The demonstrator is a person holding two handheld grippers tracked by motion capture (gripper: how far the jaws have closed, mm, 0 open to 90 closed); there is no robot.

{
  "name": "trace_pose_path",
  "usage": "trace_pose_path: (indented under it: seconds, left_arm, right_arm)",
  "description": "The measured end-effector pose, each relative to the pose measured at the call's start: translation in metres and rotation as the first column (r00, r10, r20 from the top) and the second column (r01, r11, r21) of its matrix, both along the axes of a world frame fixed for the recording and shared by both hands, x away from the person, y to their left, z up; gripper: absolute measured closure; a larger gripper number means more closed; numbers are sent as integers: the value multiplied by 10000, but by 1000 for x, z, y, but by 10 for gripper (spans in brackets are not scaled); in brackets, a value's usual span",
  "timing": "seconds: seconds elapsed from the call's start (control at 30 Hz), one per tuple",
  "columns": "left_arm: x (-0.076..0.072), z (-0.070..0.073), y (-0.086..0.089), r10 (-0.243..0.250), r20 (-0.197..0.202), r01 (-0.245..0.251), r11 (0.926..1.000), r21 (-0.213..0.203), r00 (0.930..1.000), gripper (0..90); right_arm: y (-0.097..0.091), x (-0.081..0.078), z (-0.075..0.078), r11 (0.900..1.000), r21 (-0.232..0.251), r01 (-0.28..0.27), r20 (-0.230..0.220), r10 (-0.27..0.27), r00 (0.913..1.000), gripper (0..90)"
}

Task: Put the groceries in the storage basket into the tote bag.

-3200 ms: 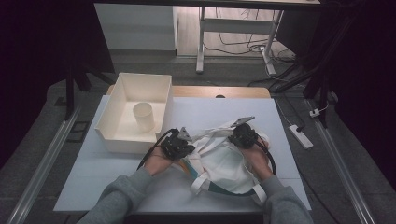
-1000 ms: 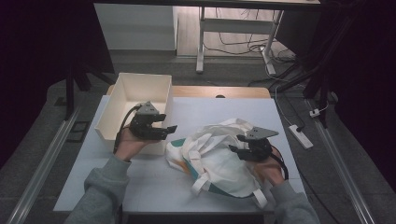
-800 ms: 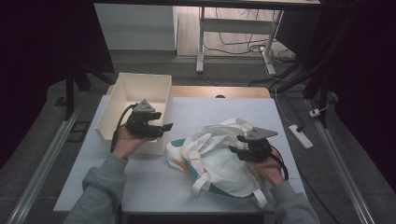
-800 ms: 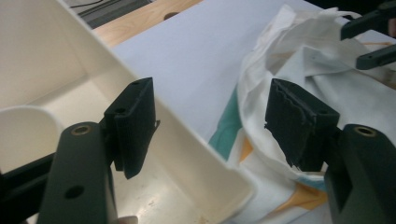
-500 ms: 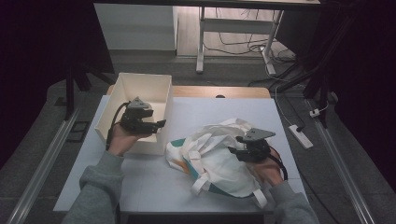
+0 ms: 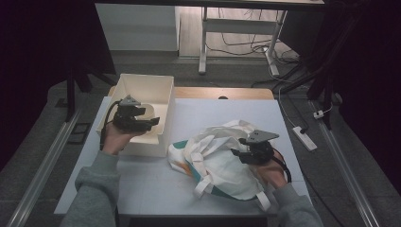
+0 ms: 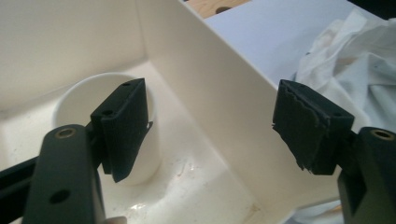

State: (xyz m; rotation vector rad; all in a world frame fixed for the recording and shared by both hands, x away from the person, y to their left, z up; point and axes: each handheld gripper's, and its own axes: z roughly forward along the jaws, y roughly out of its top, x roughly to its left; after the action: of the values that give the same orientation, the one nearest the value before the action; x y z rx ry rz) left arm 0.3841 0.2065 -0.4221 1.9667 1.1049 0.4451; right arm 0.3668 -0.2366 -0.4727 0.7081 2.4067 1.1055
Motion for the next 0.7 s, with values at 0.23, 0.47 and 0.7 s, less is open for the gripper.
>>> trace_pose_path:
  seconds: [0.23, 0.47, 0.7]
  left_arm:
    - [8, -7, 10, 552, -345, -545, 9983, 206, 9979, 226]
    - [16, -13, 14, 1044, -489, -1015, 9931, 584, 9933, 134]
    - [39, -24, 19, 1570, -704, -1517, 9856, 750, 9851, 105]
  right_arm:
    - [1, 1, -2, 10000, -44, -38, -155, 38, 9999, 450]
    - [4, 1, -4, 9999, -31, -102, -239, 101, 9997, 448]
    - [4, 2, -5, 9999, -47, -127, -304, 125, 9995, 447]
